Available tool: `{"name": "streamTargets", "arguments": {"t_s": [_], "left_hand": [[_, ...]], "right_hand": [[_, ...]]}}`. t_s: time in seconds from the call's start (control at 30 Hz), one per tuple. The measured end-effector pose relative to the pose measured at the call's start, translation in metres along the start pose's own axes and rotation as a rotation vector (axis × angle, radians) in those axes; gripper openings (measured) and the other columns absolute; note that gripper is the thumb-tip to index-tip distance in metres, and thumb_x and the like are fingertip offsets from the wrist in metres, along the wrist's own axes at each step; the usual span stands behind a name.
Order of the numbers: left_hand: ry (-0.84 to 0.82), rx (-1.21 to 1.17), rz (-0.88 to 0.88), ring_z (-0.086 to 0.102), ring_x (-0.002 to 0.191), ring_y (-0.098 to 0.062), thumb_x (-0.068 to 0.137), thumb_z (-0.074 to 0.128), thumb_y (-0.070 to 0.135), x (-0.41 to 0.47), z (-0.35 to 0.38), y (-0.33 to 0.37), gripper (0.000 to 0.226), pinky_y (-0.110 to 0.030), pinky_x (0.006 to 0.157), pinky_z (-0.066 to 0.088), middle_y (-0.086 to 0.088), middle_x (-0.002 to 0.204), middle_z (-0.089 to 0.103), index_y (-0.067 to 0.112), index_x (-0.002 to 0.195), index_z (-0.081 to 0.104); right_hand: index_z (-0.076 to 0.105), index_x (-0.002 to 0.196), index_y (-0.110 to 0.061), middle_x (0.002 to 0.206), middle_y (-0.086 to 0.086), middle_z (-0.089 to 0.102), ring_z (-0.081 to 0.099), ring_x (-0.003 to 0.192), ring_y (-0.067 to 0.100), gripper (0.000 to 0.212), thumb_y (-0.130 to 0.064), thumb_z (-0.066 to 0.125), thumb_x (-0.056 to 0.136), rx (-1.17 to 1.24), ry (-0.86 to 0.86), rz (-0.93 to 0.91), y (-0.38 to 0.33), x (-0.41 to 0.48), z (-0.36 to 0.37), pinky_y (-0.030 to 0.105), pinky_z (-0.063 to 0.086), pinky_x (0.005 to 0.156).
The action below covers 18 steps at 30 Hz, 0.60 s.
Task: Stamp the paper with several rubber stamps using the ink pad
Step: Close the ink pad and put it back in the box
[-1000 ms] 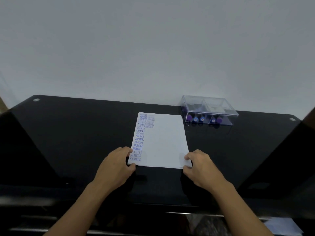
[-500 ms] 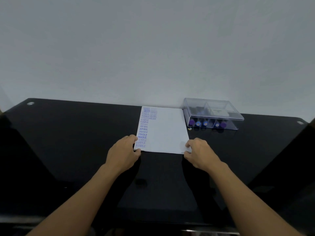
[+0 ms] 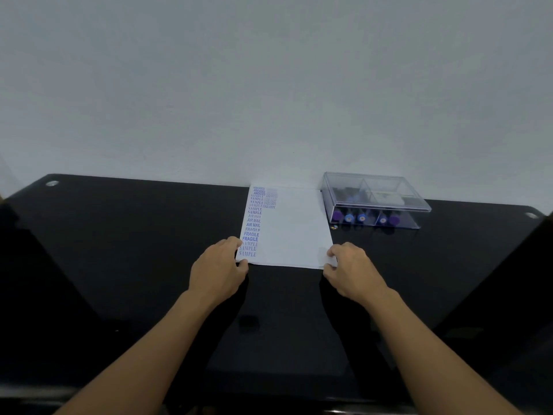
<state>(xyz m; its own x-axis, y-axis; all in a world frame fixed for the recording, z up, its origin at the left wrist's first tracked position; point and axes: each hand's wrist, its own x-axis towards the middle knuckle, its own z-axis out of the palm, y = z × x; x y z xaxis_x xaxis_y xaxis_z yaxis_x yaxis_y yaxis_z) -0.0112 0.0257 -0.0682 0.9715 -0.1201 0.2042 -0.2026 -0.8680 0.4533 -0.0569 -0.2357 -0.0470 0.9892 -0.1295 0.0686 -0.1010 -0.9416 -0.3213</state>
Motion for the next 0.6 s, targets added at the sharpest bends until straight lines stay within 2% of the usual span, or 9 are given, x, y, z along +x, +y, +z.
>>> {"name": "streamTargets", "arguments": {"t_s": [0.17,0.23,0.3,0.37,0.47,0.6], "left_hand": [[-0.043,0.009,0.002,0.045,0.110,-0.014,0.096,0.051,0.036,-0.007,0.000,0.009,0.041,-0.030,0.077,0.041,0.008,0.128,0.059,0.023,0.135,0.049],[-0.044,0.045,0.017,0.042,0.118,-0.017,0.098,0.047,0.038,-0.014,0.001,0.014,0.039,-0.033,0.086,0.037,0.008,0.135,0.054,0.022,0.133,0.049],[-0.080,0.093,0.030,0.034,0.135,-0.022,0.099,0.044,0.043,-0.022,0.004,0.019,0.049,-0.040,0.105,0.031,0.004,0.149,0.043,0.020,0.142,0.042],[-0.164,0.104,0.019,0.015,0.150,-0.027,0.100,0.040,0.049,-0.030,0.009,0.023,0.065,-0.046,0.119,0.017,-0.002,0.163,0.021,0.018,0.155,0.024],[-0.259,0.154,0.014,-0.007,0.154,-0.030,0.102,0.029,0.057,-0.037,0.017,0.024,0.075,-0.051,0.123,-0.002,-0.007,0.168,-0.004,0.020,0.161,0.001],[-0.224,0.200,0.030,-0.010,0.154,-0.029,0.102,0.021,0.059,-0.042,0.023,0.021,0.073,-0.050,0.123,-0.005,-0.007,0.168,-0.008,0.020,0.161,0.002]], "right_hand": [[0.058,0.125,-0.006,0.126,0.009,0.055,0.048,0.116,0.024,0.035,-0.025,0.054,0.096,0.022,0.058,-0.006,-0.004,-0.011,0.009,0.033,0.045,0.096],[0.055,0.130,-0.009,0.134,0.007,0.052,0.046,0.119,0.024,0.039,-0.029,0.052,0.097,-0.006,0.088,-0.009,-0.009,-0.019,0.013,0.036,0.043,0.099],[0.050,0.137,-0.014,0.145,0.005,0.044,0.043,0.124,0.025,0.045,-0.035,0.049,0.098,-0.050,0.100,-0.002,-0.016,-0.027,0.017,0.038,0.040,0.101],[0.041,0.145,-0.018,0.157,0.004,0.031,0.034,0.136,0.026,0.052,-0.041,0.045,0.099,-0.064,0.078,0.022,-0.022,-0.034,0.022,0.043,0.034,0.108],[0.026,0.155,-0.023,0.166,0.003,0.012,0.013,0.150,0.026,0.061,-0.049,0.036,0.101,-0.042,0.015,0.045,-0.032,-0.042,0.029,0.048,0.020,0.117],[0.017,0.158,-0.025,0.167,0.003,0.005,0.001,0.153,0.025,0.063,-0.052,0.026,0.103,-0.076,-0.023,0.039,-0.034,-0.049,0.038,0.047,0.009,0.121]]}}
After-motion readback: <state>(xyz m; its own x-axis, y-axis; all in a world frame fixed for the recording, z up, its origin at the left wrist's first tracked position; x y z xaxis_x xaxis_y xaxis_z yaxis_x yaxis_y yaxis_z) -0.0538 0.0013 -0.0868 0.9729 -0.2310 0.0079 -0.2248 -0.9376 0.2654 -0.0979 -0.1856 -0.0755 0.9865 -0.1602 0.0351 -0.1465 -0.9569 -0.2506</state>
